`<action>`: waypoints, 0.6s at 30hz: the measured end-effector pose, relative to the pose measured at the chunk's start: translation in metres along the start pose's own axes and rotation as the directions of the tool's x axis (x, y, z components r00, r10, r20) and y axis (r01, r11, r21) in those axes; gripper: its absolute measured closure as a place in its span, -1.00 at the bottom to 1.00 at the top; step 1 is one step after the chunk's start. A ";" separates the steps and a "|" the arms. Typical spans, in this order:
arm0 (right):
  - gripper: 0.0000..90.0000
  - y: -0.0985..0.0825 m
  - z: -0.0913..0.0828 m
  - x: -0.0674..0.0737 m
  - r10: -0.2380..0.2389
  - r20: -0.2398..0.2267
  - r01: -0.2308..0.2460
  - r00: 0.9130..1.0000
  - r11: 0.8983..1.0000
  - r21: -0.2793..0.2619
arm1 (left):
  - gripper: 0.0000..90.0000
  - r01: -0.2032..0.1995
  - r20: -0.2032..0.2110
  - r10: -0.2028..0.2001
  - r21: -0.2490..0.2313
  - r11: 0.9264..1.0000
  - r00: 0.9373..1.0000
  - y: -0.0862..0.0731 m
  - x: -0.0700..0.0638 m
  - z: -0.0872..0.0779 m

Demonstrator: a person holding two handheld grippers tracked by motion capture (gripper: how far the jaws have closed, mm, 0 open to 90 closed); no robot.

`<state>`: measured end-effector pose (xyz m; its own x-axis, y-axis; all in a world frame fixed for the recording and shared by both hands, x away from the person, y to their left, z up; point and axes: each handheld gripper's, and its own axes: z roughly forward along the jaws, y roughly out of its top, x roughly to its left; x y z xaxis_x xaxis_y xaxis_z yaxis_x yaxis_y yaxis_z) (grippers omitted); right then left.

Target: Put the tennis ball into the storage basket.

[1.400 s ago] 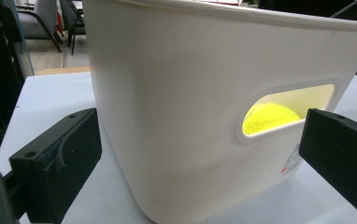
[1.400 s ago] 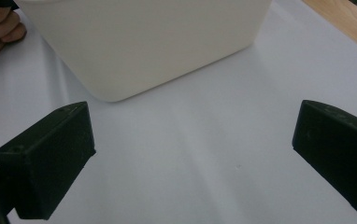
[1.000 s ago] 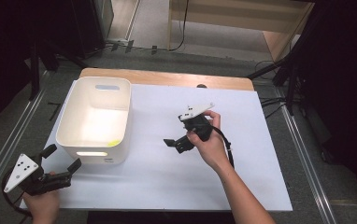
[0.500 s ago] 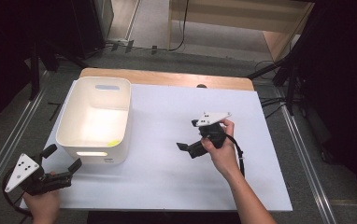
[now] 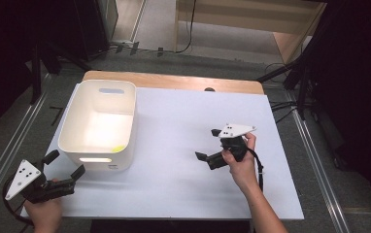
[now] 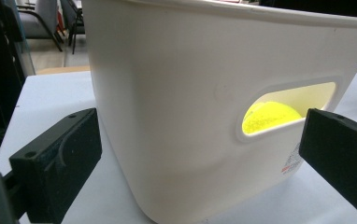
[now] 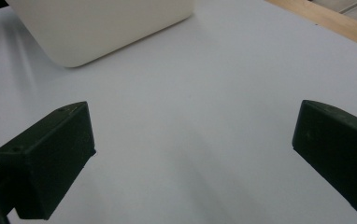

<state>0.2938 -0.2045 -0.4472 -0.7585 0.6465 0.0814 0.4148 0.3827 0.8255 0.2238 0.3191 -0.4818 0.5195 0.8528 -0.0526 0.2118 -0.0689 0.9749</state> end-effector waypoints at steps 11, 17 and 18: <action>-1.00 -0.020 -0.011 -0.003 0.022 0.017 -0.021 1.000 0.999 -0.032 | -1.00 -0.002 0.001 0.002 -0.001 1.000 1.000 0.000 0.000 0.000; -1.00 -0.029 -0.019 -0.003 0.030 0.024 -0.029 0.999 0.998 -0.051 | -1.00 -0.001 -0.001 0.001 0.001 1.000 1.000 0.000 0.000 0.000; -1.00 -0.031 -0.020 -0.003 0.033 0.027 -0.032 0.999 0.998 -0.055 | -1.00 -0.001 0.000 0.001 0.001 1.000 1.000 0.000 0.000 0.000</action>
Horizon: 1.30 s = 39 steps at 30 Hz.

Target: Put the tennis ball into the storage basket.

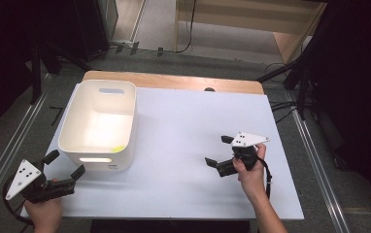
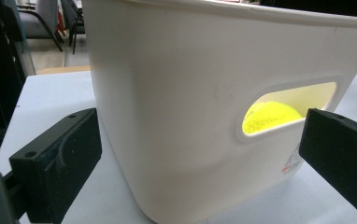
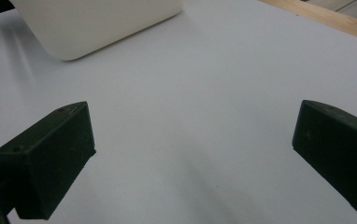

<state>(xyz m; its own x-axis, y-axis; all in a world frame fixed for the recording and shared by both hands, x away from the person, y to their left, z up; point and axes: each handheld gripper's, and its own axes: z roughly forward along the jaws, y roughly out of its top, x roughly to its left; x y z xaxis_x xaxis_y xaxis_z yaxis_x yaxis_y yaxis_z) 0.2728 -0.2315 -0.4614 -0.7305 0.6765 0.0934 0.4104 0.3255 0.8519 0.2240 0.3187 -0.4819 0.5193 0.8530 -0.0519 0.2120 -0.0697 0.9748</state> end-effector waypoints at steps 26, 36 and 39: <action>-1.00 -0.039 -0.021 -0.010 0.041 0.056 -0.038 0.998 0.997 -0.065 | -1.00 0.000 -0.003 0.000 0.002 1.000 1.000 0.000 0.000 0.000; -1.00 -0.057 -0.032 -0.015 0.079 0.093 -0.067 0.993 0.989 -0.131 | -1.00 0.009 -0.001 -0.009 -0.005 1.000 1.000 0.000 0.001 -0.001; -1.00 -0.062 -0.037 -0.016 0.090 0.107 -0.073 0.990 0.985 -0.158 | -1.00 0.007 0.001 -0.007 -0.006 1.000 1.000 0.000 0.001 -0.001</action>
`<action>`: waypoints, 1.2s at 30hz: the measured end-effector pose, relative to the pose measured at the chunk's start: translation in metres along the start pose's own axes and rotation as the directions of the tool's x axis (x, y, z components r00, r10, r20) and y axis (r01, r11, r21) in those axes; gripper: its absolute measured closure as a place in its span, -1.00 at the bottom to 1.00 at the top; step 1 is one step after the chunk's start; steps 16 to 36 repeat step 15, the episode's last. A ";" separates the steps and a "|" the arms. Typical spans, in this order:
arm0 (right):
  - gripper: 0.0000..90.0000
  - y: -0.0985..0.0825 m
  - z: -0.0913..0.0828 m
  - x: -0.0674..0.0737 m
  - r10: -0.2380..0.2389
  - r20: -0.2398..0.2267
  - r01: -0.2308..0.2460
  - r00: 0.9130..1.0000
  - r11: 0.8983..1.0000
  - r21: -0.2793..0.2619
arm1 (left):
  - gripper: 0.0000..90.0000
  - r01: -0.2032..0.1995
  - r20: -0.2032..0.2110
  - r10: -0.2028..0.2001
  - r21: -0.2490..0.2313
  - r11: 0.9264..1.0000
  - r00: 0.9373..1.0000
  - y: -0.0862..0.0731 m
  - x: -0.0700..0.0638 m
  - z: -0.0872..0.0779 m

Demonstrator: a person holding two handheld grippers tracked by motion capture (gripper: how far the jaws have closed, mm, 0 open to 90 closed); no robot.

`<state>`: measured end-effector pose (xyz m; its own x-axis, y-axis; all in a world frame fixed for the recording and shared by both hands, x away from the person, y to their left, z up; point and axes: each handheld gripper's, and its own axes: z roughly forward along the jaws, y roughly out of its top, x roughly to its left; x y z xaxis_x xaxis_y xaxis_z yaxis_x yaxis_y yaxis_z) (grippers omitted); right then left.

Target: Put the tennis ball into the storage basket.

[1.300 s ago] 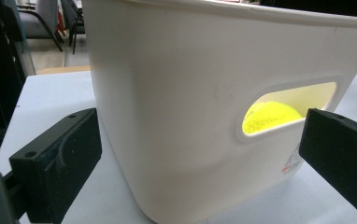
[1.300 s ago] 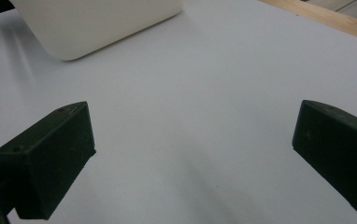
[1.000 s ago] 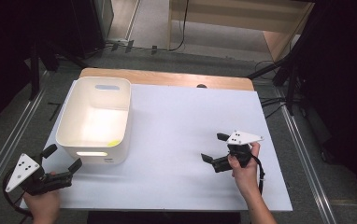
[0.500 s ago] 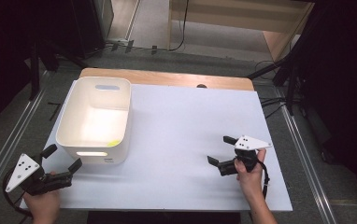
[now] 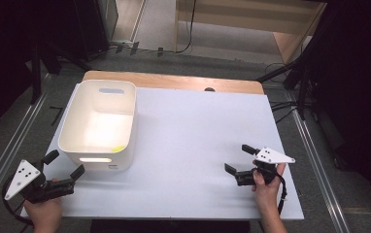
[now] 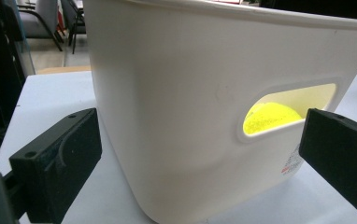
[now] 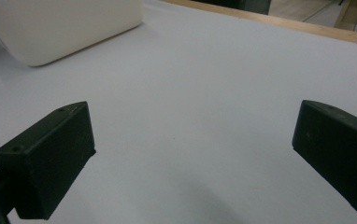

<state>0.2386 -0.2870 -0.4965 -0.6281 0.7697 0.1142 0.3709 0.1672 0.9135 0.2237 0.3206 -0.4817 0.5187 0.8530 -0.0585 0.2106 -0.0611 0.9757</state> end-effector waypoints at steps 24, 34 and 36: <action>-1.00 -0.013 -0.016 -0.008 0.038 0.047 -0.036 0.998 0.998 -0.048 | -1.00 0.004 0.006 -0.004 -0.002 1.000 1.000 0.000 0.001 0.000; -1.00 -0.013 -0.016 -0.008 0.038 0.047 -0.036 0.998 0.998 -0.048 | -1.00 0.004 0.006 -0.004 -0.002 1.000 1.000 0.000 0.001 0.000; -1.00 -0.013 -0.016 -0.008 0.038 0.047 -0.036 0.998 0.998 -0.048 | -1.00 0.004 0.006 -0.004 -0.002 1.000 1.000 0.000 0.001 0.000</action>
